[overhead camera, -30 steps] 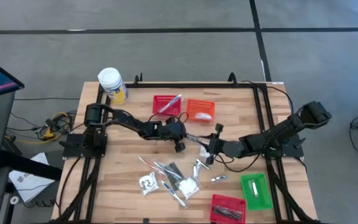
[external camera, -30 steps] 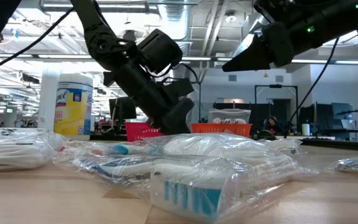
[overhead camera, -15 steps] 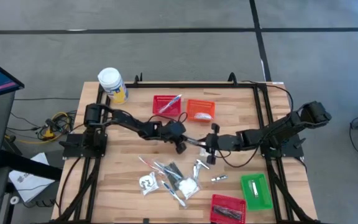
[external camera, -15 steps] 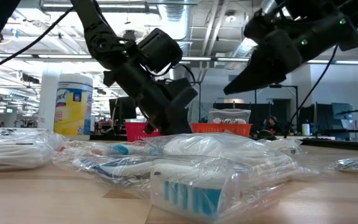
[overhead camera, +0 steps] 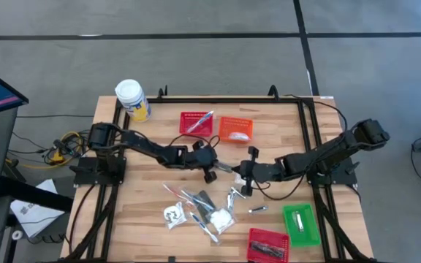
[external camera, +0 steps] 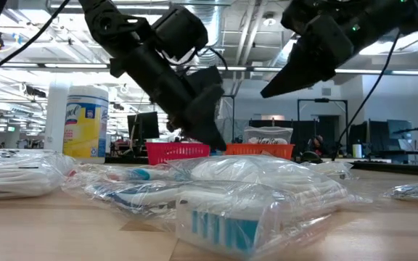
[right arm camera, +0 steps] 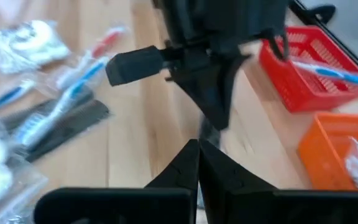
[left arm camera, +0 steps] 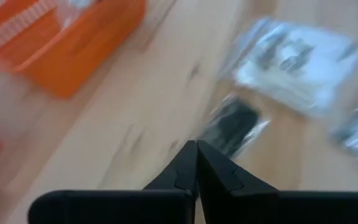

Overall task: Pick & Place Travel size toiletries
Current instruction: Put the black hair comb into the bottom red bin

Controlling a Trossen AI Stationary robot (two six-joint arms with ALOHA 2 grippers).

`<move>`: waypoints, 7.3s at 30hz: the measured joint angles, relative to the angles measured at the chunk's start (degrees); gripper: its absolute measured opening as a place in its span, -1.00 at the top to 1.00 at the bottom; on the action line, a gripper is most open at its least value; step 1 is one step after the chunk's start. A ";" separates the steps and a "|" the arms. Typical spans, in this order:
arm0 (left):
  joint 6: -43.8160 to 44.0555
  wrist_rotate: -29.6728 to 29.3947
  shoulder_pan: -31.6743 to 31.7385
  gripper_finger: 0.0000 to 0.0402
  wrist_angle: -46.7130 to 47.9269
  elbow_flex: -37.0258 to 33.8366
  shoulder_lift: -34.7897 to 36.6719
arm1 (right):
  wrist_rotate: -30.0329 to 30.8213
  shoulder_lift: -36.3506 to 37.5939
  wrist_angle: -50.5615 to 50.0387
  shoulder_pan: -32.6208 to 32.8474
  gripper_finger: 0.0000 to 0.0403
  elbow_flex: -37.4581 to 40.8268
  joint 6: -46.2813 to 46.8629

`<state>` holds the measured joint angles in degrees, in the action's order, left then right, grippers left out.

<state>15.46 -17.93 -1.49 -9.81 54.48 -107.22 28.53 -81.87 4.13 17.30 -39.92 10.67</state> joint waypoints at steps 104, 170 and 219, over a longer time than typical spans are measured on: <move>-3.36 24.43 4.01 0.99 -2.20 -6.58 0.09 | 0.16 -25.22 -22.37 -8.32 1.00 -17.20 -4.35; 2.79 38.16 4.20 1.00 2.16 -6.84 -0.11 | -7.62 -25.22 -22.70 -6.84 1.00 -17.31 -0.54; -4.77 9.24 -1.25 1.00 2.41 -7.34 12.37 | -4.87 -25.31 -16.38 -11.45 1.00 -17.15 -3.60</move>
<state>10.70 -8.69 -2.74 -7.40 47.13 -94.85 23.65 -107.18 -12.25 5.85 -57.08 7.07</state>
